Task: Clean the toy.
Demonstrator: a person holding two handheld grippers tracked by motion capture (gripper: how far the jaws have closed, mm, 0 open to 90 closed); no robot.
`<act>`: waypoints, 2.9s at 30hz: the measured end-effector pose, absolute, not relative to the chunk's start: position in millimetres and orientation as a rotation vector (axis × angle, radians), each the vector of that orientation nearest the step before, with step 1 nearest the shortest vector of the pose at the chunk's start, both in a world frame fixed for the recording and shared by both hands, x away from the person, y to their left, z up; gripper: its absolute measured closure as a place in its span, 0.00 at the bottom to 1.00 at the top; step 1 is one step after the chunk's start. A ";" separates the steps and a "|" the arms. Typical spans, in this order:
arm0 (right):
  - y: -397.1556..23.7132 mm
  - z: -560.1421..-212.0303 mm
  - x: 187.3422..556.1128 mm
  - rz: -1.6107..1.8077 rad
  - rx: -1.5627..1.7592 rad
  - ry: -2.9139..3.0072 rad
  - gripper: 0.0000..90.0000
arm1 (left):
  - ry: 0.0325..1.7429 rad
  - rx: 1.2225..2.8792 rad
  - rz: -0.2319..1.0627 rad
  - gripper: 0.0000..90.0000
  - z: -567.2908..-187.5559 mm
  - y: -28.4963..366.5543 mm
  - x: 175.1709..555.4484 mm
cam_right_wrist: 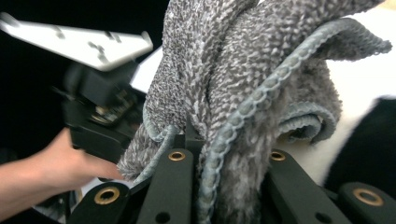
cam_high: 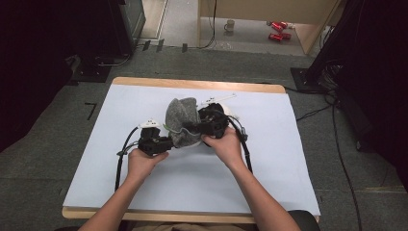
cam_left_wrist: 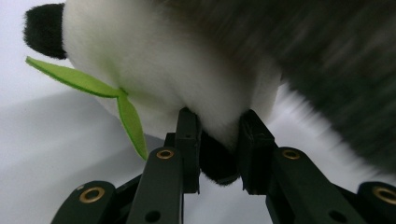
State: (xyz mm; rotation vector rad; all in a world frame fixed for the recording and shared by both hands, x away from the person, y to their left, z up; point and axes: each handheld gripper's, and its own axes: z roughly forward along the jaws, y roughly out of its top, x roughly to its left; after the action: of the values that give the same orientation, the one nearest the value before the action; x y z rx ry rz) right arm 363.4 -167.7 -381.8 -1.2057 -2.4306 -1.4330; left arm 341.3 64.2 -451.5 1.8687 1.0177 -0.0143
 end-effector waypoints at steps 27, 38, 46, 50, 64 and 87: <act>-249.5 -396.6 374.6 -1.347 -1.518 -2.447 0.90 | 1.018 1.879 -0.028 0.82 -450.0 74.0 361.3; -291.6 -402.5 370.9 -1.361 -1.682 -2.359 0.89 | 1.004 1.884 -0.039 0.82 -450.6 73.6 369.0; -299.2 -404.7 368.9 -1.284 -1.775 -2.431 0.90 | 0.997 1.885 -0.034 0.81 -451.8 75.7 370.7; -304.5 -401.9 368.2 -1.359 -1.747 -2.376 0.90 | 0.981 1.890 0.011 0.76 -450.6 76.9 369.2; -292.0 -408.4 377.0 -1.344 -1.706 -2.412 0.90 | 0.787 1.863 0.142 0.42 -436.0 94.7 365.6; -284.3 -379.2 370.3 -1.469 -1.645 -2.401 0.90 | 0.894 1.969 0.215 0.75 -446.8 59.0 378.7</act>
State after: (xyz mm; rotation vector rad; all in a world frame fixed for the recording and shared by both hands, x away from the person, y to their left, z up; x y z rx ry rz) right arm 370.3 -284.3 -379.2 -1.6453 -2.4007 -1.4695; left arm 378.7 59.0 -446.8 1.9692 0.8944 0.2148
